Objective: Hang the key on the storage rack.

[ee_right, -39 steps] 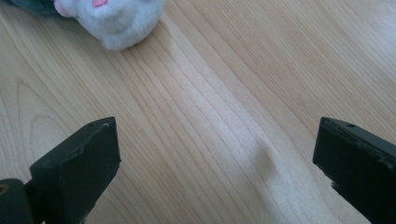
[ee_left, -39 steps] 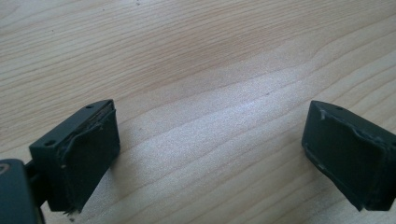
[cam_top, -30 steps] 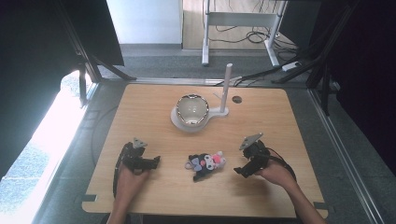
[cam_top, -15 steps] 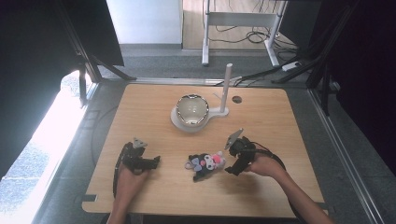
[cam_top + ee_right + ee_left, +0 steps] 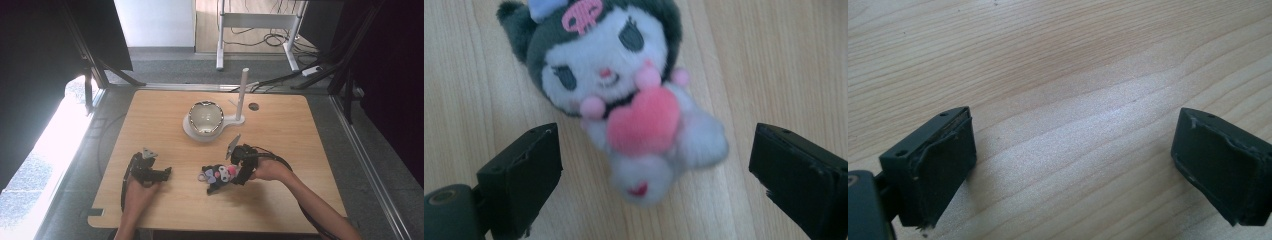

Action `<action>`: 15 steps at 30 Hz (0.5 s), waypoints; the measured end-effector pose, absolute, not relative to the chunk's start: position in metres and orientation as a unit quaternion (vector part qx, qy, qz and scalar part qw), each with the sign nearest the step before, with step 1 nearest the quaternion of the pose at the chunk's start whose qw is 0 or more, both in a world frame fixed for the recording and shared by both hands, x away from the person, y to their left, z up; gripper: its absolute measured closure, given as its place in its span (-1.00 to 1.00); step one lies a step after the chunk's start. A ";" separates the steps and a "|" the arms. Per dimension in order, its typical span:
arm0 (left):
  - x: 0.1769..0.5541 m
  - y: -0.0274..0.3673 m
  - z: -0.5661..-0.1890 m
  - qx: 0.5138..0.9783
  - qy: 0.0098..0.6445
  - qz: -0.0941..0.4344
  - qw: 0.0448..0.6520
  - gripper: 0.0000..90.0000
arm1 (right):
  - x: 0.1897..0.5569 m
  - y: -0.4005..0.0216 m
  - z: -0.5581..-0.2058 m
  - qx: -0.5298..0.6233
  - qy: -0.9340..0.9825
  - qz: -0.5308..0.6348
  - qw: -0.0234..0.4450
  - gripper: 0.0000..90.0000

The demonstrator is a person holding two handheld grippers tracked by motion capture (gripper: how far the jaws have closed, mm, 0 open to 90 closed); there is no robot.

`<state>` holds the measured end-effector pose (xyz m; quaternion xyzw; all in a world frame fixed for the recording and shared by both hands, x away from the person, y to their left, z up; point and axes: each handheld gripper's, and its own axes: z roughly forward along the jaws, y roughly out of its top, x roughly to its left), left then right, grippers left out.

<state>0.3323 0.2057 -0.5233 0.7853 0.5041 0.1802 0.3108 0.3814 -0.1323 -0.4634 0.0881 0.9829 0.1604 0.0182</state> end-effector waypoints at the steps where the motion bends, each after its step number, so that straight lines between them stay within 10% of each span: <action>1: 0.332 0.206 -0.523 0.785 0.504 0.180 0.311 -0.91 | 0.382 -0.125 -0.465 0.077 0.985 0.153 0.011 -0.81; 15: 0.332 0.206 -0.523 0.787 0.503 0.180 0.310 -0.91 | 0.379 -0.101 -0.481 0.011 0.995 0.098 0.008 -0.38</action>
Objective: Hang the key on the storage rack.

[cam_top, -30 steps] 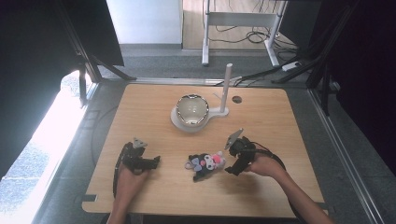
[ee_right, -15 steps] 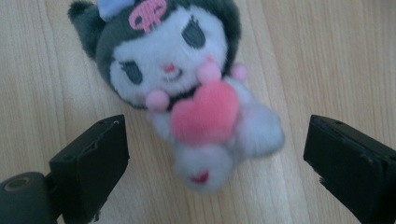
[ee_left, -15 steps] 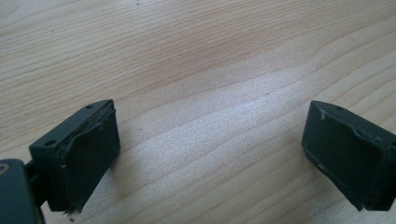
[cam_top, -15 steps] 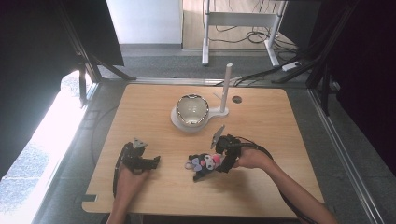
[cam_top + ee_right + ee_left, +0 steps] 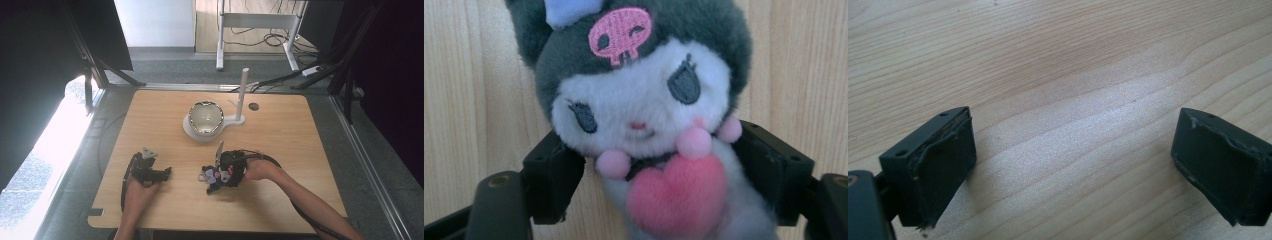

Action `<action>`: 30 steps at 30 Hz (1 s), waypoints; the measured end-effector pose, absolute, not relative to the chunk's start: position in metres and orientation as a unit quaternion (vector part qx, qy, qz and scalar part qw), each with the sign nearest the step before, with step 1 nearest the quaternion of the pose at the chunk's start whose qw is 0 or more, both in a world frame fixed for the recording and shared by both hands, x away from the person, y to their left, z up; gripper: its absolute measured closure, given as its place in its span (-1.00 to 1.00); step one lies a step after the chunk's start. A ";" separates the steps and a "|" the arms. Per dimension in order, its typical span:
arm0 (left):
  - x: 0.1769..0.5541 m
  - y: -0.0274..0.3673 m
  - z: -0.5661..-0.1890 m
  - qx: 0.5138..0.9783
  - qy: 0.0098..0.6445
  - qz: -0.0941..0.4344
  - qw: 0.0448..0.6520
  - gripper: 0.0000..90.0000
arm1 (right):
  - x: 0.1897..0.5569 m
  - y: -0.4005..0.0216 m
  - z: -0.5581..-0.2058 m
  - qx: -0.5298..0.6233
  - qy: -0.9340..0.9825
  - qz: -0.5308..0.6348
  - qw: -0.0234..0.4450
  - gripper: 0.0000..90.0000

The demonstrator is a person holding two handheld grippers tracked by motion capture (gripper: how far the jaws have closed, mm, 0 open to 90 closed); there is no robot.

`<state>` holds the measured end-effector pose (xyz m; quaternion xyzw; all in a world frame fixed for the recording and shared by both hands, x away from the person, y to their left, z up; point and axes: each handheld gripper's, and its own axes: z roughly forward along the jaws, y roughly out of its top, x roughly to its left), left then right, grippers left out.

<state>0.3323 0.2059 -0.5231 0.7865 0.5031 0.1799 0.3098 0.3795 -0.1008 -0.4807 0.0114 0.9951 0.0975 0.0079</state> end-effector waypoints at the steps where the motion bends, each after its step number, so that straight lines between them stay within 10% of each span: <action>1: 0.332 0.206 -0.523 0.786 0.503 0.180 0.310 -0.91 | 0.379 -0.100 -0.480 0.014 0.995 0.097 0.009 -0.35; 8: 0.332 0.206 -0.523 0.785 0.504 0.180 0.311 -0.91 | 0.379 -0.104 -0.471 0.062 0.994 0.093 0.000 -0.07; 30: 0.332 0.206 -0.523 0.786 0.503 0.181 0.311 -0.91 | 0.395 -0.147 -0.427 0.137 0.979 0.147 -0.014 -0.05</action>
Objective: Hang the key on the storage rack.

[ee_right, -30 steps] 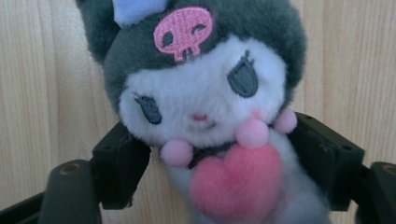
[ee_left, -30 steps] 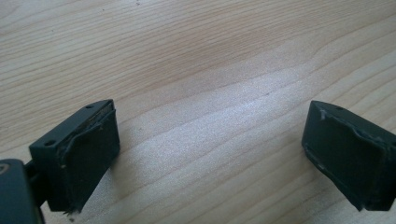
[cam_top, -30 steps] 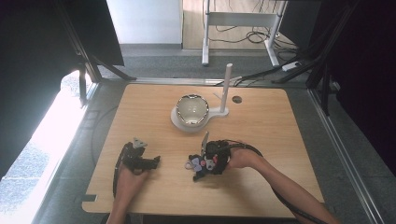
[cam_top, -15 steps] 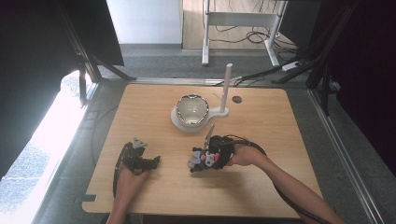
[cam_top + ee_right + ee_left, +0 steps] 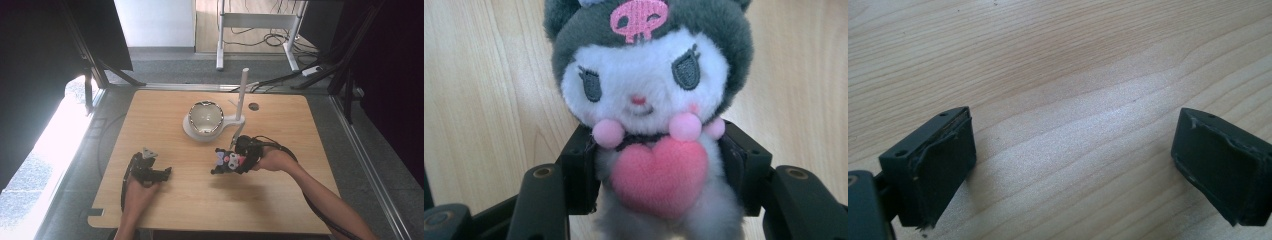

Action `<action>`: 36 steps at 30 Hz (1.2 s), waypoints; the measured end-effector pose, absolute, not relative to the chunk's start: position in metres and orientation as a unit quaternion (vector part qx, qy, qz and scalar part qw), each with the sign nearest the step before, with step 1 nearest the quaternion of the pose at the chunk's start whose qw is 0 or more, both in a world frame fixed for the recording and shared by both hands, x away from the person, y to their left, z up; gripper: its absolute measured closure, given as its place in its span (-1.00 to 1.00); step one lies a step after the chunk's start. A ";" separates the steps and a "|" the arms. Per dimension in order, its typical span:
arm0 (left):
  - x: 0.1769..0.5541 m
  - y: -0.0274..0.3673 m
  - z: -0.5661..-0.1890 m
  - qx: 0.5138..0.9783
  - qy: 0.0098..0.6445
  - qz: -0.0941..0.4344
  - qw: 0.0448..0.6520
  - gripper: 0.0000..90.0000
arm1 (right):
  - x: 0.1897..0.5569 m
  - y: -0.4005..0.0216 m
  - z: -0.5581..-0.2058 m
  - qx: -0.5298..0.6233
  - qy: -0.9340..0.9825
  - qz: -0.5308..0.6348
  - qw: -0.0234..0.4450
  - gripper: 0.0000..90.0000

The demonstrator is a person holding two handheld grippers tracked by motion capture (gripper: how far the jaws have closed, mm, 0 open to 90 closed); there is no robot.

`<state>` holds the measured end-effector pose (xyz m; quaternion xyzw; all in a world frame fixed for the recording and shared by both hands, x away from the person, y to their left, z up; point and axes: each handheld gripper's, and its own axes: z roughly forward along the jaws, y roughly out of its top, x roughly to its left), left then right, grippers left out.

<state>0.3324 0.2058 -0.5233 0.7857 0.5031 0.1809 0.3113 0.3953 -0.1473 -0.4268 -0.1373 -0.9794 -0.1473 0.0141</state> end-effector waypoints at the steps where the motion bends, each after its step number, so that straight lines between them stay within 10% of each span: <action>1: 0.332 0.206 -0.523 0.786 0.503 0.181 0.311 -0.91 | 0.398 -0.153 -0.422 -0.148 -0.977 -0.152 0.015 -0.05; 36: 0.332 0.206 -0.523 0.786 0.503 0.181 0.311 -0.91 | 0.459 -0.230 -0.347 -0.276 -0.944 -0.179 -0.032 -0.04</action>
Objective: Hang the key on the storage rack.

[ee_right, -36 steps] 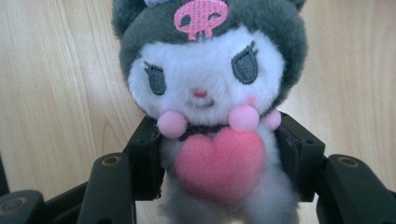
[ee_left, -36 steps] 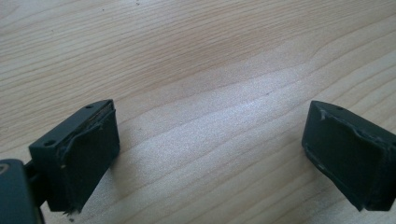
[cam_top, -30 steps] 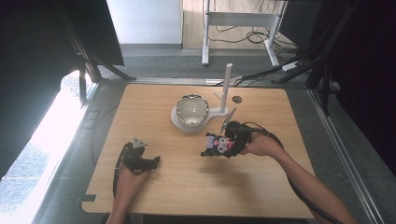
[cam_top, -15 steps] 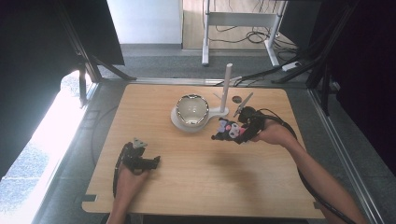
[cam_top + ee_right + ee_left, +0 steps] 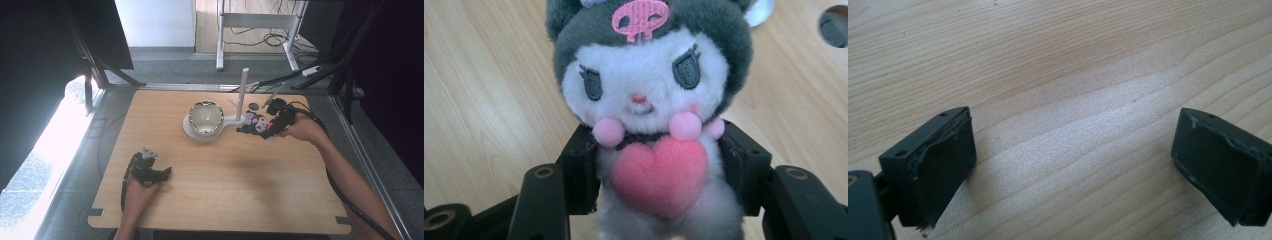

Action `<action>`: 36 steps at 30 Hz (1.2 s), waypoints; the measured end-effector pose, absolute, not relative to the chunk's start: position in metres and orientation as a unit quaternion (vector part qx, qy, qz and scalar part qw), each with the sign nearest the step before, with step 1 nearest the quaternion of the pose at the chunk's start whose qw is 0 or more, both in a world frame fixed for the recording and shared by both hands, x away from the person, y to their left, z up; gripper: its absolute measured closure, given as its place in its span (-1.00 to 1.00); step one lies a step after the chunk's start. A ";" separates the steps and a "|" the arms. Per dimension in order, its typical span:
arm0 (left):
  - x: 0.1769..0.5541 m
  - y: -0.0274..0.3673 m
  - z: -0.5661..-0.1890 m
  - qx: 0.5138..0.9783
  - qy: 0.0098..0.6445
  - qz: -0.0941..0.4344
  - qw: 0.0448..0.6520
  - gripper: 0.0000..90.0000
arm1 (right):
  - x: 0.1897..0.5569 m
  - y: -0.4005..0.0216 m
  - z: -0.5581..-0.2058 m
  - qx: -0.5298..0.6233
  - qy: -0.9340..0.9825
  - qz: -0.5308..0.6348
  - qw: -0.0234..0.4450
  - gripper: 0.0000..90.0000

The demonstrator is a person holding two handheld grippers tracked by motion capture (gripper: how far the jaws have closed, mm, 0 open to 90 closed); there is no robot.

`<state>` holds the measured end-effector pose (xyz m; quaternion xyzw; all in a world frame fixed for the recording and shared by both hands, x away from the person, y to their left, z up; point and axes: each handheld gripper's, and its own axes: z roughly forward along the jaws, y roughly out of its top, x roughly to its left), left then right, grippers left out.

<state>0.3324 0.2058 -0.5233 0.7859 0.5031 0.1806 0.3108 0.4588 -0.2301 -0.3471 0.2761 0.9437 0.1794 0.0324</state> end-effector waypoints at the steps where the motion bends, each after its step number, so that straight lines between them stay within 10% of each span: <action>1: 0.332 0.206 -0.523 0.786 0.503 0.181 0.311 -0.91 | 0.459 -0.230 -0.347 0.276 0.944 0.179 0.032 -0.04; 36: 0.332 0.206 -0.523 0.787 0.503 0.179 0.311 -0.91 | 0.514 -0.262 -0.281 0.330 0.918 0.190 0.111 -0.04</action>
